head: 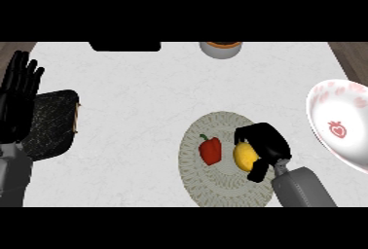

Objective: Pick the lemon from the placemat and place it in the bowl

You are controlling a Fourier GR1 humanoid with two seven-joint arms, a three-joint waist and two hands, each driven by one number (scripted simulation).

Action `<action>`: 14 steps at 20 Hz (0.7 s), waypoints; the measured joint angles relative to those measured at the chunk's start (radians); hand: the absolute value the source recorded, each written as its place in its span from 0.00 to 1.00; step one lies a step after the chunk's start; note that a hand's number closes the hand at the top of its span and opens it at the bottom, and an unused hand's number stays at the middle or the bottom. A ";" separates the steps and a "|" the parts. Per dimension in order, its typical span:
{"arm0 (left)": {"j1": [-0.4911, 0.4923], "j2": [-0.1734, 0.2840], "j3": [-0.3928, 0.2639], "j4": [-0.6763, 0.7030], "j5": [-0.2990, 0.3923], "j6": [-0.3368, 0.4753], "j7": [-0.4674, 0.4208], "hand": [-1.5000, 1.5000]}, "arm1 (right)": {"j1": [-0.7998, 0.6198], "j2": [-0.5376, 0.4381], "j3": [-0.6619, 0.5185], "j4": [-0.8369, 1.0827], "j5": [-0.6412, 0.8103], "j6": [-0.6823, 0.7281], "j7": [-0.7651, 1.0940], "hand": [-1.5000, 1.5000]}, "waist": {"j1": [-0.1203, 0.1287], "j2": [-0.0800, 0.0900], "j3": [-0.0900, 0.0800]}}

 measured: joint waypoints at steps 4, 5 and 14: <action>0.039 0.012 0.029 -0.012 0.001 0.012 -0.002 0.50 | 0.134 -0.178 -0.156 -0.022 -0.055 -0.030 -0.053 1.00 | -0.050 -0.006 0.003; 0.050 0.015 0.036 -0.013 0.000 0.014 -0.003 0.50 | 0.165 -0.228 -0.210 -0.004 -0.070 -0.036 -0.060 1.00 | -0.069 -0.007 0.004; 0.104 0.018 0.068 -0.029 0.011 0.019 -0.014 0.50 | 0.369 -0.632 -0.673 0.247 -0.252 -0.105 -0.287 1.00 | -0.120 -0.009 0.010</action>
